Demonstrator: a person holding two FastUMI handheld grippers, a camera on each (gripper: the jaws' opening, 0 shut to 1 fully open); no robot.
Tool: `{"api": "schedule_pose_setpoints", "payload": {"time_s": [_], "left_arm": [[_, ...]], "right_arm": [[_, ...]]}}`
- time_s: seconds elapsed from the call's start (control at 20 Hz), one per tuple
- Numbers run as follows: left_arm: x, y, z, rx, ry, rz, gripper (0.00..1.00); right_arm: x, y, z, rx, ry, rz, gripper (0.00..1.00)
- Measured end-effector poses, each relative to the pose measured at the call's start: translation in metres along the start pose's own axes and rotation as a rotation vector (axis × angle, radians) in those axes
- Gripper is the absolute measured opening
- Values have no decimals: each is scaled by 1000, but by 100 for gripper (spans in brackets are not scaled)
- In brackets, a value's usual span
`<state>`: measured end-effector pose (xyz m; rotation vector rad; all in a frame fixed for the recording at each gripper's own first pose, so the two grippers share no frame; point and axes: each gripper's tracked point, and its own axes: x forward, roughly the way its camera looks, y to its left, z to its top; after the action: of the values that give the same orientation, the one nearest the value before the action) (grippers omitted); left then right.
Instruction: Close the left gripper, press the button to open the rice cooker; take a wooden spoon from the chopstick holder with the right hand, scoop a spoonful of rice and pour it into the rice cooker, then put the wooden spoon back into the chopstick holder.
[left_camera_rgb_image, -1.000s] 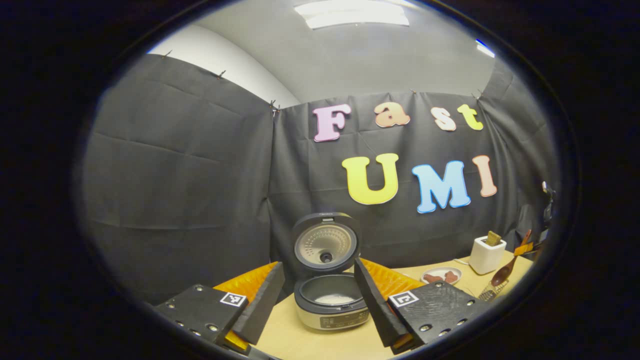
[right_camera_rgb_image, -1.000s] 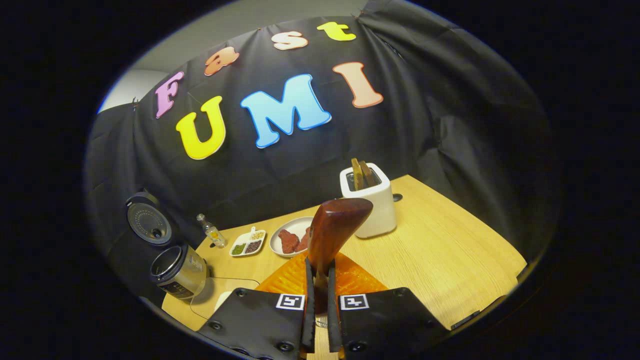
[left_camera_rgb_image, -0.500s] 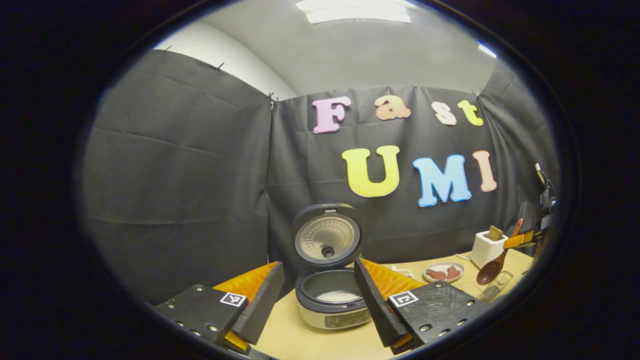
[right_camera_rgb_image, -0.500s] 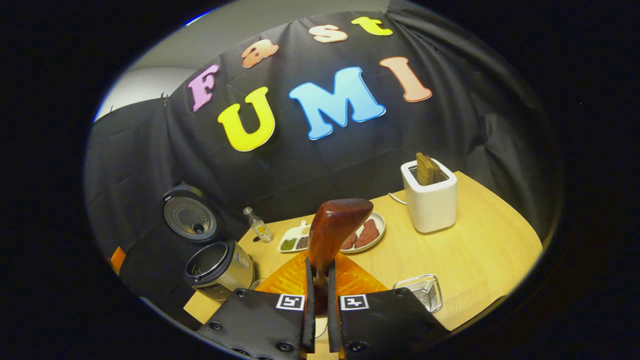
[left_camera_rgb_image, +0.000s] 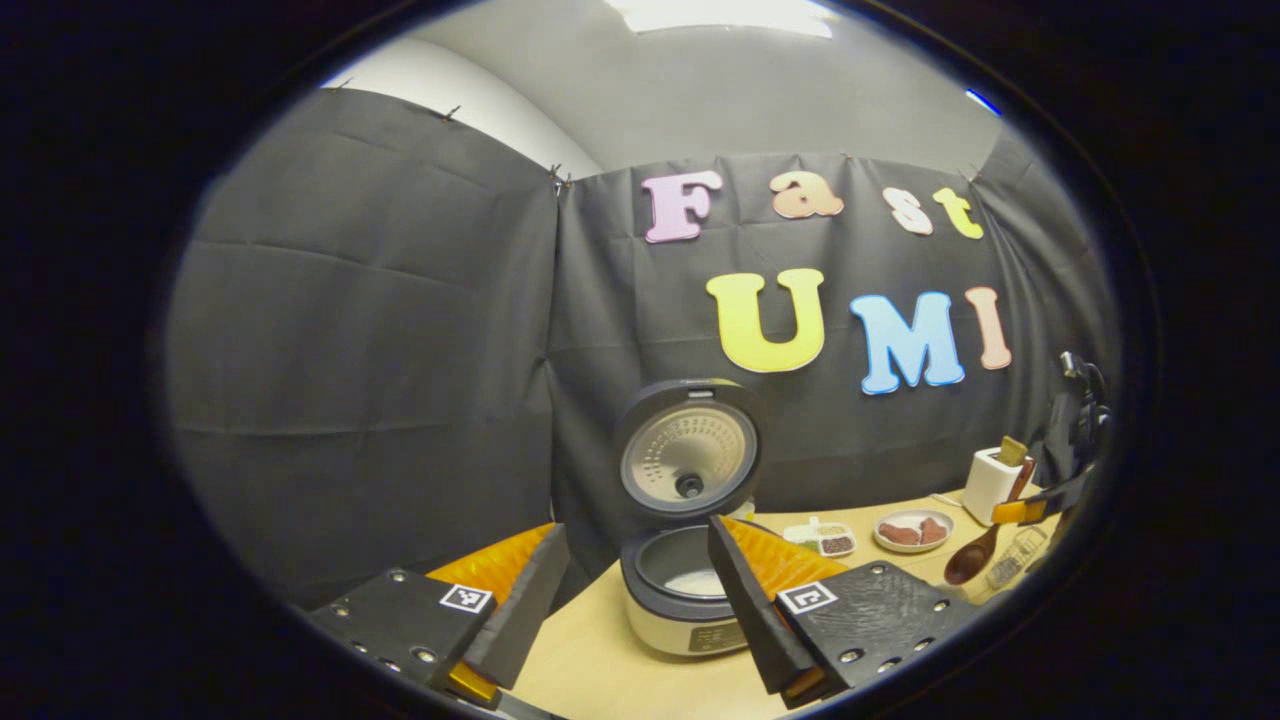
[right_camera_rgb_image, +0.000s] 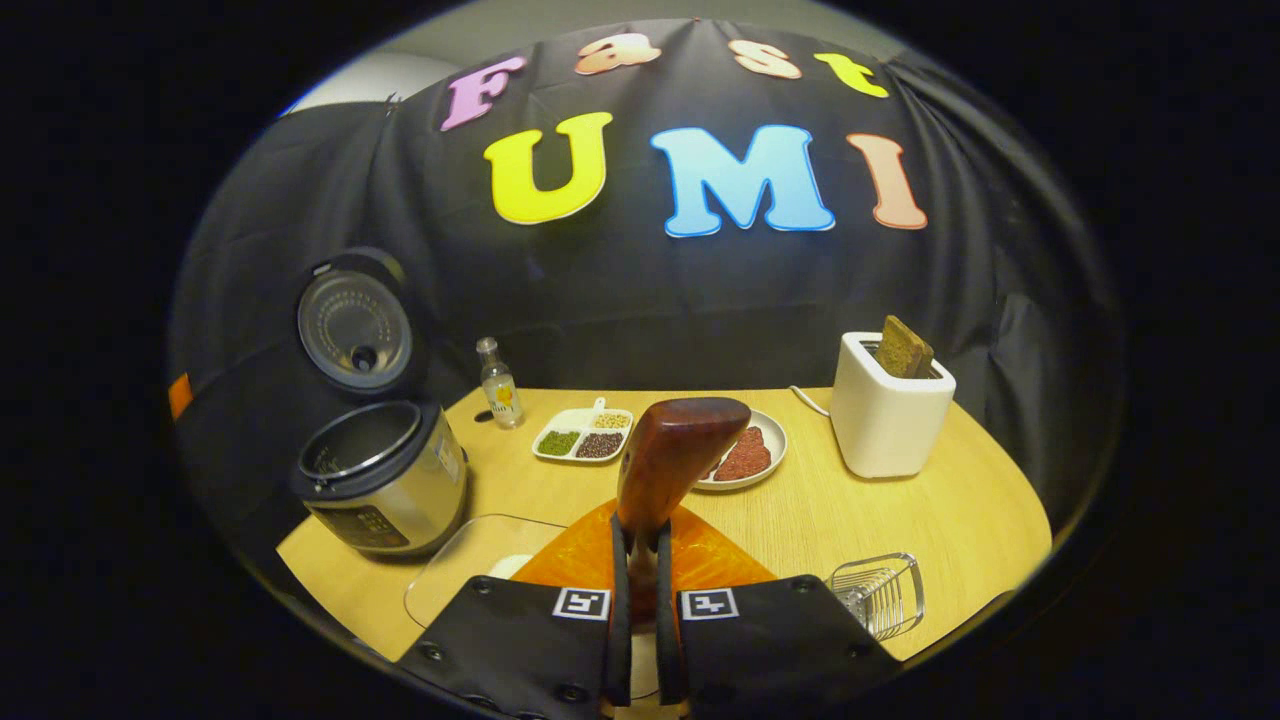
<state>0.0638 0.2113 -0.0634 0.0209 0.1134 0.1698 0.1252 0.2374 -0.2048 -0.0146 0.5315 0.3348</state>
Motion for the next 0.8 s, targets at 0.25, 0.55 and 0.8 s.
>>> {"api": "schedule_pose_setpoints", "payload": {"time_s": [0.25,0.55,0.8], "left_arm": [[6,17,-7,-13,8,25,84],[-4,31,-9,-14,10,58,84],[-15,32,-4,-13,3,71,84]], "right_arm": [[11,24,-22,-222,-12,-44,12],[6,79,-43,-243,19,78,12],[2,90,-48,-56,77,155,12]]}}
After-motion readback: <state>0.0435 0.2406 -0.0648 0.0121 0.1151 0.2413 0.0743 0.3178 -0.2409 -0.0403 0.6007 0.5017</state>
